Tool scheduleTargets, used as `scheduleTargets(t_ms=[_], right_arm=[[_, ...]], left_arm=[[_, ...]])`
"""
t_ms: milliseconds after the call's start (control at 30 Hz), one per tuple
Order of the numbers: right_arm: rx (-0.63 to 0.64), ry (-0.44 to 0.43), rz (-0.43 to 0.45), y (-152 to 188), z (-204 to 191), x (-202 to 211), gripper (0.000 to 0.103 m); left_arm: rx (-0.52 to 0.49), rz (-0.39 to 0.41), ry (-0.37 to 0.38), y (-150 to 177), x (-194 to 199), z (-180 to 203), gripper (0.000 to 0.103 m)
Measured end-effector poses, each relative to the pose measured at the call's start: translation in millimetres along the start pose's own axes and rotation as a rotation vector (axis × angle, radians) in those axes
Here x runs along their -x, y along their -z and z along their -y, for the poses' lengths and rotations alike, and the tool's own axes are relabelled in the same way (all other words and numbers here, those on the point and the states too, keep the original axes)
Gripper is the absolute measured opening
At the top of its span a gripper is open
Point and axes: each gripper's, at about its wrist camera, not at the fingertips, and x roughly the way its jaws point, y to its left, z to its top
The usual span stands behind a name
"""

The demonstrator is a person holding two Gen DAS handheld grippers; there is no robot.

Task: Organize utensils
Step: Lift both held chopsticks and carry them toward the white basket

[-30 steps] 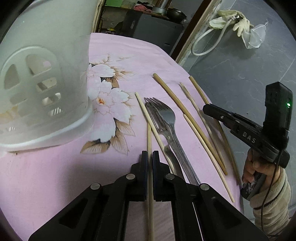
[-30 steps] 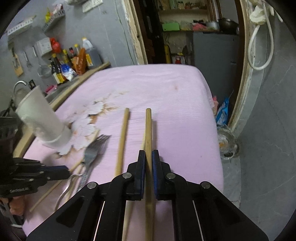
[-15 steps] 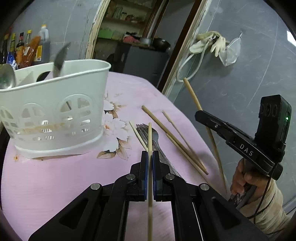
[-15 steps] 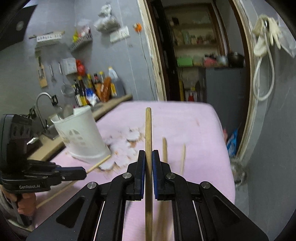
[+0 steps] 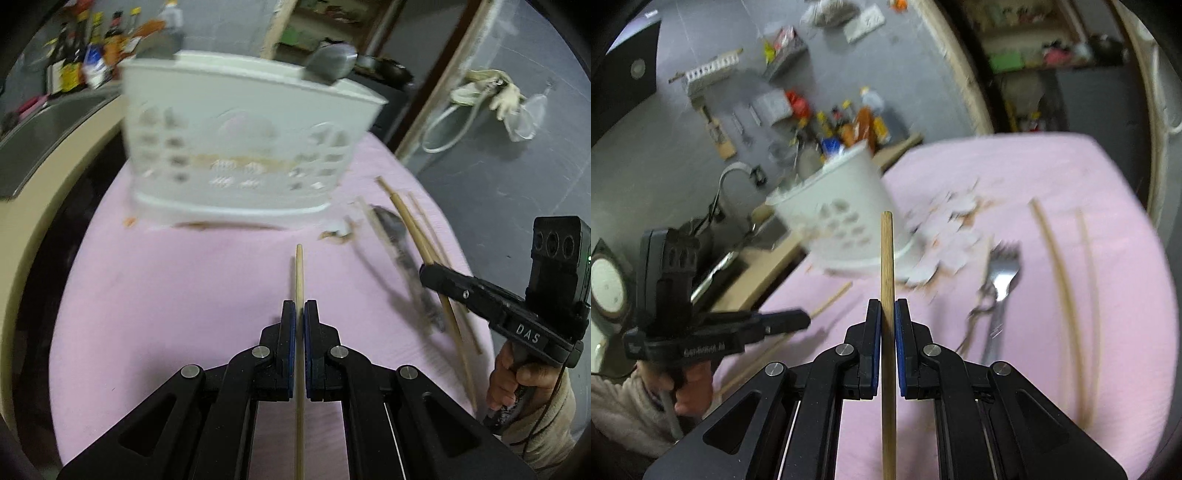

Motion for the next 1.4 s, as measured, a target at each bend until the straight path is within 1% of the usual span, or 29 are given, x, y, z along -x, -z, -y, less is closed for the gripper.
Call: scheduleTargets(t_ms=[100,200,333,433,533,767,833,933,1033,1100,1167,1233,1300,1400], right_arm=[[0.025,0.026,-0.079,5,-2,-15,0.005],[0.051,0.048,-0.152,6,-6,-28,0.005],[0.089,0.081,-0.224,5,-7,-38,0.007],[0.116,0.095,-0.250,1,-10,-45,0.008],[0.125,0.093,-0.278,-6,-10,-51,0.010],[0.171,0.105,-0.348,-24,-13,-66,0.018],[0.175,0.104,-0.368,-29,-12,-72,0.018],[0.156,0.084,-0.380,-33,-8,-76,0.017],[0.100,0.063,-0.367,-34,-1,-75,0.006],[0.079,0.053,-0.350,-32,2,-69,0.006],[0.081,0.051,-0.323,-31,0,-61,0.005],[0.097,0.053,-0.277,-30,-5,-48,0.005],[0.109,0.044,-0.227,-31,-10,-33,0.005],[0.125,0.034,-0.138,-35,-21,-12,0.005]], left_arm=[[0.017,-0.049,-0.022,5,-4,-11,0.002],[0.017,-0.087,0.002,4,-4,-18,0.003],[-0.014,-0.152,0.016,-4,-7,-22,0.004],[-0.048,-0.189,0.013,-8,-11,-21,0.005],[-0.104,-0.217,-0.003,-11,-13,-18,0.006],[-0.091,-0.282,0.019,-25,-19,-29,0.007],[-0.084,-0.290,0.029,-28,-20,-32,0.007],[-0.093,-0.289,0.039,-29,-20,-34,0.006],[-0.089,-0.280,0.038,-29,-19,-38,0.002],[-0.063,-0.261,0.050,-28,-15,-42,0.002],[-0.066,-0.230,0.045,-27,-10,-43,0.002],[-0.067,-0.206,0.040,-25,-2,-45,0.002],[-0.060,-0.156,0.056,-23,7,-42,0.002],[-0.081,-0.041,0.055,-22,27,-34,0.002]])
